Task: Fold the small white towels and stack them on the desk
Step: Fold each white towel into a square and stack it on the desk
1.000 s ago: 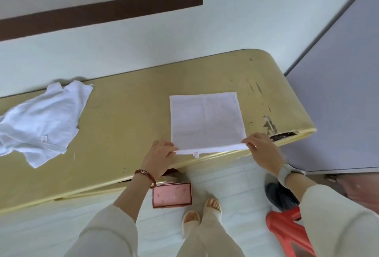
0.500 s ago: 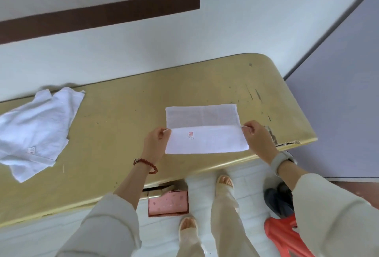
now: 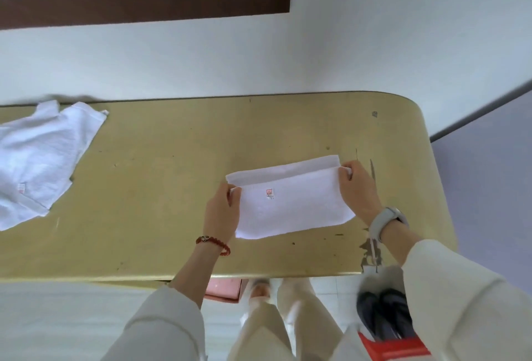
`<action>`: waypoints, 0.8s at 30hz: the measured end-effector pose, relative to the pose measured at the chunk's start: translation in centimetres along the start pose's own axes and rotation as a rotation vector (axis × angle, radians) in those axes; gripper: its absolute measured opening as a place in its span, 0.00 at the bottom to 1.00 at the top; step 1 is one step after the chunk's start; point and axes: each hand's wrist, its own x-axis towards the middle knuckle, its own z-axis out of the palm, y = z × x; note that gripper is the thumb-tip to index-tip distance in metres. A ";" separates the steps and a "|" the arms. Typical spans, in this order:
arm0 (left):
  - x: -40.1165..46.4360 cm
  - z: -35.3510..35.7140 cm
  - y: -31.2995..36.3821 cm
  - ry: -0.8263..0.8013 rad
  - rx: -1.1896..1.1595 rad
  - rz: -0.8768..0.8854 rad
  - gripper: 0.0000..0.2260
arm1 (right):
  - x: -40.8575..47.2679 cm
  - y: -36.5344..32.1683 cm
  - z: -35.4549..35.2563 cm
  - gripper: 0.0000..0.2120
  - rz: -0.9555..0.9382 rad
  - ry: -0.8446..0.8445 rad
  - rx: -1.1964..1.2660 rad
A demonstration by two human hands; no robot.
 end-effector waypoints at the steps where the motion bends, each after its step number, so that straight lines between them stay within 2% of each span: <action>1: -0.1 0.3 0.3 0.021 -0.023 -0.008 0.07 | 0.5 0.0 -0.3 0.08 -0.030 -0.005 -0.032; 8: 1.9 0.6 1.9 0.176 -0.112 -0.037 0.05 | 2.6 -0.8 -0.3 0.08 -0.126 0.077 -0.012; 17: 2.8 1.3 0.7 0.200 -0.080 -0.081 0.06 | 4.4 -0.2 0.5 0.08 -0.141 0.087 -0.126; 24: 3.3 0.8 0.7 0.199 -0.143 -0.110 0.04 | 4.9 -0.2 0.9 0.07 -0.131 0.130 -0.189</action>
